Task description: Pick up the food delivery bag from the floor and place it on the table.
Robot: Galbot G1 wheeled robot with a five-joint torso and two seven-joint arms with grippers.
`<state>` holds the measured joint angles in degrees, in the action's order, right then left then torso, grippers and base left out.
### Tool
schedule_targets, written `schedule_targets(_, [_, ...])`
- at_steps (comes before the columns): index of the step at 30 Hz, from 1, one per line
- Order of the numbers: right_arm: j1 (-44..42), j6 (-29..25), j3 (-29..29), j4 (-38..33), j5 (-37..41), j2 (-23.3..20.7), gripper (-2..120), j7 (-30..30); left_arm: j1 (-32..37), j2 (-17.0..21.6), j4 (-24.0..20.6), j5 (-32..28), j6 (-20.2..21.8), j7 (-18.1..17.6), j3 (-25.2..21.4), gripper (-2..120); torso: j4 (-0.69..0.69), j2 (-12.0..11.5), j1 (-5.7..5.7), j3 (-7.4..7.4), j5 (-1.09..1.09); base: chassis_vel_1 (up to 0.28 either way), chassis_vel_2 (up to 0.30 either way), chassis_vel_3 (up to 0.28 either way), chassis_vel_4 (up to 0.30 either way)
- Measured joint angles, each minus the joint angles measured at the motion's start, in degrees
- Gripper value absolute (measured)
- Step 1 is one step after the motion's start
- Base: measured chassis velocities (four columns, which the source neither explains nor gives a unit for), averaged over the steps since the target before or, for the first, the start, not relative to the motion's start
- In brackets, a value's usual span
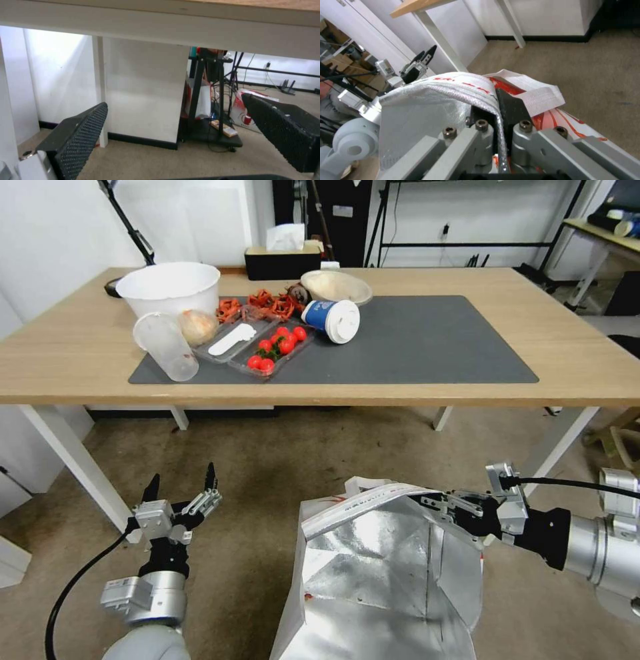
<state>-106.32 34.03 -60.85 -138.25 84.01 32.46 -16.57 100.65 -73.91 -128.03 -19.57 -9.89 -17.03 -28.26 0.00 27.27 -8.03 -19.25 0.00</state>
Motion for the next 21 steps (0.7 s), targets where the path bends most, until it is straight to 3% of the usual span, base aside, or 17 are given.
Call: schedule_targets(21, [0.0, -0.1, -0.1, 0.2, -0.5, -0.1, 0, -0.2, -0.2, 0.2, 0.0, -0.1, 0.4, -0.2, 0.1, 100, 0.0, 5.0, -1.88, -3.15, 0.0, 0.0, 0.0, 0.0, 0.0])
